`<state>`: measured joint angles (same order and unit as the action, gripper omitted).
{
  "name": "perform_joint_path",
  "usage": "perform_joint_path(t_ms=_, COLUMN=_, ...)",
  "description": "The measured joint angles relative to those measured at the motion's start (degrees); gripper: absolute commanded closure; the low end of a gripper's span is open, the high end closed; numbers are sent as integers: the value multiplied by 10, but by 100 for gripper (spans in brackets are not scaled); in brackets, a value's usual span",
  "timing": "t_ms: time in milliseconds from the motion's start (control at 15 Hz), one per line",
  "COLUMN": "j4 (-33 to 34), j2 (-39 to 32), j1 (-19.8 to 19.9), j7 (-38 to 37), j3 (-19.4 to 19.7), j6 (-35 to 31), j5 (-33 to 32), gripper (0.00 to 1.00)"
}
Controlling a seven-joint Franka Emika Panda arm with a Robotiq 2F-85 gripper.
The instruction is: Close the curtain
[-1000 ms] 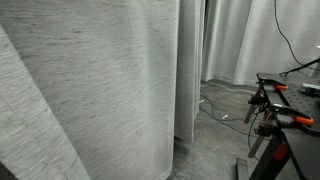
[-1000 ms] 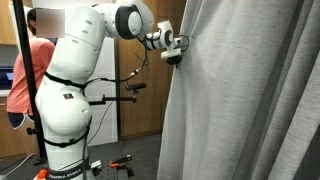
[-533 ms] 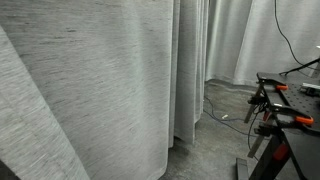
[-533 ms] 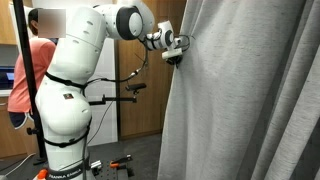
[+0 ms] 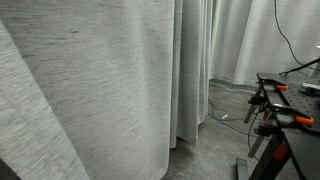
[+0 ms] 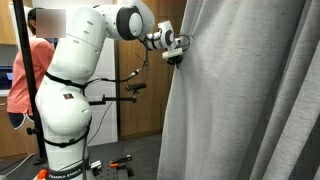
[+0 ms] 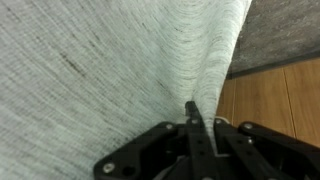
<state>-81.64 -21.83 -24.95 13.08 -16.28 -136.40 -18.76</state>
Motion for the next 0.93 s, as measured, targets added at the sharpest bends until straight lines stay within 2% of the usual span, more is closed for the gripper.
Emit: perform_joint_path(t_ms=933, j4=15, j2=-9, j1=-16, j7=13, j3=12, j6=44, j5=-116, gripper=99)
